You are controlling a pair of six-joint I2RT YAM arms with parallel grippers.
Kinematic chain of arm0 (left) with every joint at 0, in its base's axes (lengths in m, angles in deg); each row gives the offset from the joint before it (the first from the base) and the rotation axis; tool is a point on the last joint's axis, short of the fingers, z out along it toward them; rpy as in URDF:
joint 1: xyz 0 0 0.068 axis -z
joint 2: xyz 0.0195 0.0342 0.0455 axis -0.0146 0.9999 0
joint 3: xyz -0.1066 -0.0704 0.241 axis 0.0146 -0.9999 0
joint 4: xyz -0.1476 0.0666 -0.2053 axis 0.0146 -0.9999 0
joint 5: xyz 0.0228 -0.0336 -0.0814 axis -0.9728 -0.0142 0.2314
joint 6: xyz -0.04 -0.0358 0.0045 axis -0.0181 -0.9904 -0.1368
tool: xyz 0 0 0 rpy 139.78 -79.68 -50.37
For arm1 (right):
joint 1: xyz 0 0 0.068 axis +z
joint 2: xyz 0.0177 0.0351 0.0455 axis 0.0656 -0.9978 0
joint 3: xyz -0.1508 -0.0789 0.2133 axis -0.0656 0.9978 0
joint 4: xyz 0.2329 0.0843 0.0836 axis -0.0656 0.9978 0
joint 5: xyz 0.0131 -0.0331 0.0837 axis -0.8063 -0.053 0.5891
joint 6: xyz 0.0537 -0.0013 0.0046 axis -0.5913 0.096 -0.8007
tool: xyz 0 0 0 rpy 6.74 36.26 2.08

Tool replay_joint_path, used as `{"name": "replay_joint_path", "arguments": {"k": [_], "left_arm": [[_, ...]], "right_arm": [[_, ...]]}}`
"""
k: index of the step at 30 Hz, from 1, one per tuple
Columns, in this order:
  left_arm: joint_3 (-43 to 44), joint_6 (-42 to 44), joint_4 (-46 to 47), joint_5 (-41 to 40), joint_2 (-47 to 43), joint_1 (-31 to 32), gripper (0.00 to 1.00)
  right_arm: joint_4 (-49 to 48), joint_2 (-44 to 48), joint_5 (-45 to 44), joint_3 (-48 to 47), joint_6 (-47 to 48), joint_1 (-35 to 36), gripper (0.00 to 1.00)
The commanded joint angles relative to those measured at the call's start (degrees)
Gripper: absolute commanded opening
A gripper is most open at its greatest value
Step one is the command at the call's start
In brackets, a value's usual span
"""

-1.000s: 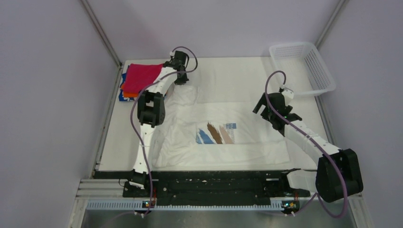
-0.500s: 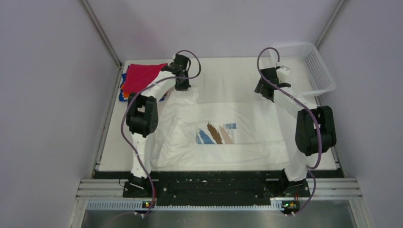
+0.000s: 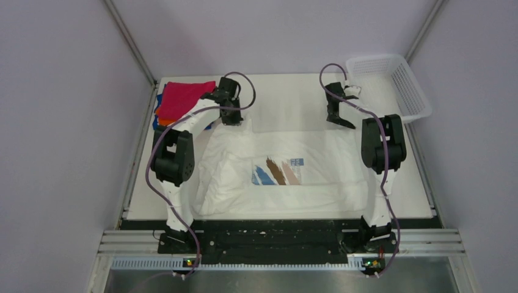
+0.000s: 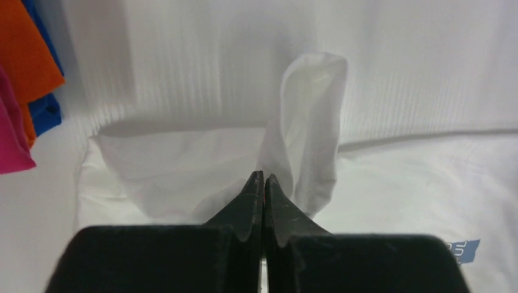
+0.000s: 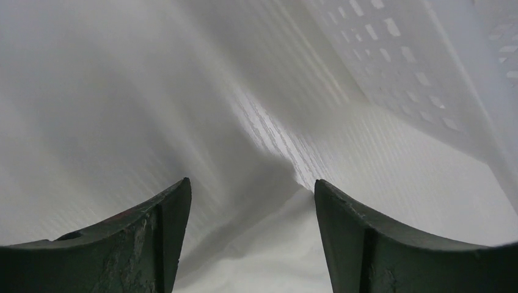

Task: Fold and stack the t-shirts
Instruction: Grab the side of the flattened tshirt furthest away from the robot with both arms

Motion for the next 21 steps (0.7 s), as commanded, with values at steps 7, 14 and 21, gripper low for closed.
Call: {"name": "replay_joint_path", "arguments": {"k": [7,14,21], "left_arm": [[-5.1,-0.8,4.5,3.3,-8.6,1.4,0.0],[-7.8,0.1,4.3,0.4,-11.0,2.6,0.0],[-12.0,0.4,4.5,-1.2,-15.3,3.2,0.0]], "right_arm": [[4.5,1.8,-3.1,2.4,-0.5,-0.1,0.69],[6.0,4.5,-3.2,5.5,-3.3,-0.1,0.6],[3.8,5.6,-4.2,6.7,-3.7,-0.1,0.33]]}}
